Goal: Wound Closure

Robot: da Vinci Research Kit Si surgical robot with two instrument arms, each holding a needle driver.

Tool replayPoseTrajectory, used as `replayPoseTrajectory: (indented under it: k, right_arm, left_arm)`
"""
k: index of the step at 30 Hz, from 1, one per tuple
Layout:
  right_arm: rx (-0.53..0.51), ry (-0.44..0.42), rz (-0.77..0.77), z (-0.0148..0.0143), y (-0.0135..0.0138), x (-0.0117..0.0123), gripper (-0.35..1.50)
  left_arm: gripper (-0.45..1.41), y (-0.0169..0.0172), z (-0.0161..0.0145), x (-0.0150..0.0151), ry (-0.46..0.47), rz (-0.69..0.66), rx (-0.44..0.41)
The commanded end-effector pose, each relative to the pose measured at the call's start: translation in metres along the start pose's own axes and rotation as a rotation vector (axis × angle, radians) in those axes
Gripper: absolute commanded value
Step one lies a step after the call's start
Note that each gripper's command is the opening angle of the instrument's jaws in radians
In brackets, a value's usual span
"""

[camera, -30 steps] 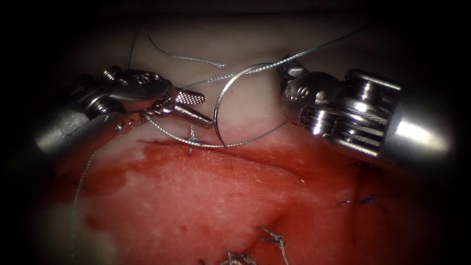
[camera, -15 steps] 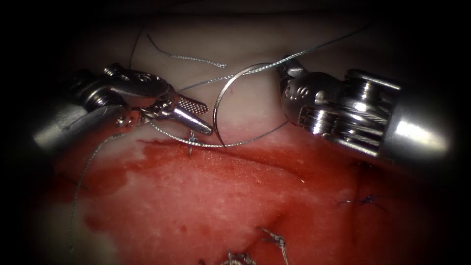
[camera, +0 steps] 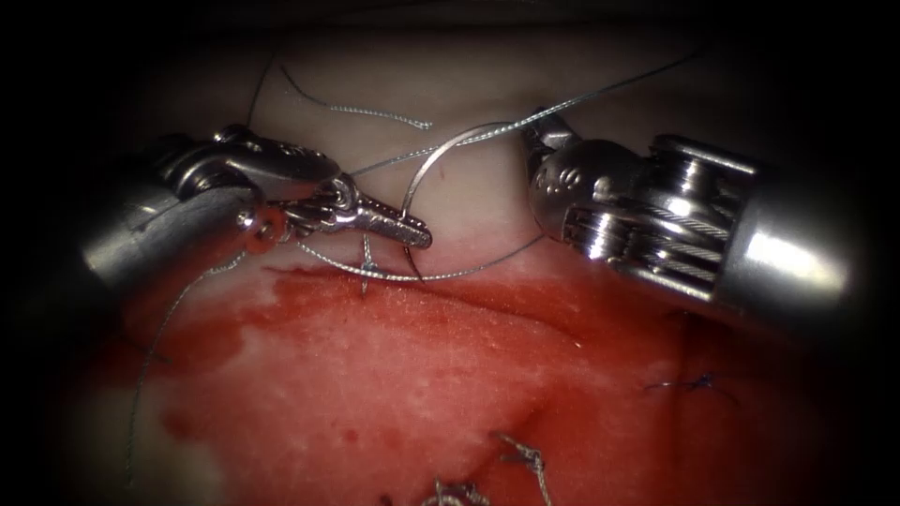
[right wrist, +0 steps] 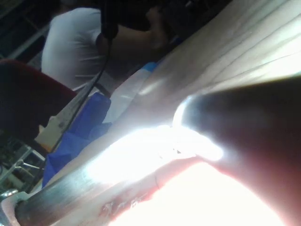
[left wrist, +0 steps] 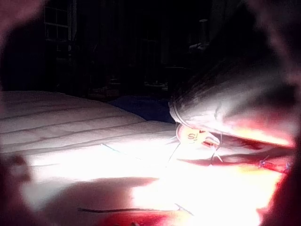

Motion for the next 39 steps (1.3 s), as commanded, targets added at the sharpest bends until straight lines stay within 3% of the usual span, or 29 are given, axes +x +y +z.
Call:
replayPoseTrajectory:
  k: [1, 2, 4, 5, 6, 8, 10, 11, 15, 18, 21, 23, 24, 26, 27, 28, 30, 34, 37, 39]
  right_arm:
    - [0.010, 0.010, 0.040, 0.0002, -0.0015, -0.0013, 0.44]
    - [0.013, 0.021, 0.050, 0.0003, -0.0015, -0.0014, 0.81]
    - [0.019, 0.039, 0.069, 0.0003, -0.0017, -0.0013, 1.06]
    - [0.018, 0.045, 0.075, 0.0003, -0.0018, -0.0013, 1.08]
    - [0.010, 0.043, 0.081, 0.0002, -0.0020, -0.0012, 1.08]
    - [-0.140, -0.084, 0.180, -0.0003, -0.0032, -0.0007, 1.06]
    - [-0.235, -0.154, 0.263, -0.0006, -0.0037, -0.0004, 1.01]
    - [-0.374, -0.225, 0.363, -0.0008, -0.0040, -0.0003, 0.96]
    - [-0.679, -0.342, 0.538, -0.0012, -0.0040, -0.0005, 0.84]
    - [-0.893, -0.369, 0.732, -0.0019, -0.0040, -0.0008, 0.71]
    - [-0.987, -0.364, 0.833, -0.0023, -0.0042, -0.0010, 0.73]
    - [-1.118, -0.408, 0.976, -0.0024, -0.0051, -0.0014, 0.84]
    - [-1.118, -0.408, 0.976, -0.0024, -0.0051, -0.0014, 0.84]
    - [-1.286, -0.532, 1.244, -0.0016, -0.0060, -0.0014, 1.14]
    - [-1.286, -0.532, 1.244, -0.0016, -0.0060, -0.0014, 1.14]
    - [-1.352, -0.566, 1.326, -0.0008, -0.0061, -0.0010, 1.26]
    - [-1.349, -0.596, 1.368, 0.0000, -0.0061, -0.0004, 1.30]
    - [-1.342, -0.664, 1.437, 0.0026, -0.0057, 0.0022, 1.23]
    - [-1.382, -0.672, 1.466, 0.0040, -0.0046, 0.0030, 1.21]
    - [-1.393, -0.719, 1.468, 0.0052, -0.0030, 0.0033, 1.16]
  left_arm:
    - [-0.45, 0.0002, -0.0008, 0.0017, 0.024, -0.044, 0.020]
    - [-0.45, -0.0001, -0.0009, 0.0018, 0.039, -0.063, 0.022]
    - [-0.45, -0.0010, -0.0013, 0.0020, 0.100, -0.168, 0.046]
    - [-0.45, -0.0014, -0.0015, 0.0020, 0.125, -0.213, 0.058]
    - [-0.45, -0.0016, -0.0015, 0.0020, 0.138, -0.234, 0.061]
    - [-0.45, -0.0029, -0.0024, 0.0018, 0.155, -0.361, 0.043]
    - [-0.45, -0.0033, -0.0032, 0.0020, 0.153, -0.424, 0.007]
    - [-0.45, -0.0040, -0.0046, 0.0025, 0.170, -0.466, -0.048]
    - [-0.45, -0.0052, -0.0071, 0.0040, 0.259, -0.523, -0.146]
    - [-0.45, -0.0061, -0.0091, 0.0051, 0.372, -0.555, -0.290]
    - [-0.45, -0.0061, -0.0099, 0.0054, 0.352, -0.553, -0.342]
    - [-0.45, -0.0057, -0.0101, 0.0053, 0.258, -0.530, -0.404]
    - [-0.45, -0.0057, -0.0101, 0.0053, 0.258, -0.530, -0.404]
    - [-0.45, -0.0046, -0.0088, 0.0042, 0.105, -0.467, -0.530]
    - [-0.45, -0.0046, -0.0088, 0.0042, 0.105, -0.467, -0.530]
    - [-0.45, -0.0043, -0.0077, 0.0037, 0.111, -0.440, -0.629]
    - [-0.45, -0.0043, -0.0068, 0.0033, 0.106, -0.473, -0.737]
    - [-0.45, -0.0049, -0.0032, 0.0017, 0.256, -0.463, -1.009]
    - [-0.45, -0.0056, -0.0013, 0.0015, 0.306, -0.460, -1.069]
    - [-0.45, -0.0065, 0.0006, 0.0014, 0.402, -0.469, -1.090]
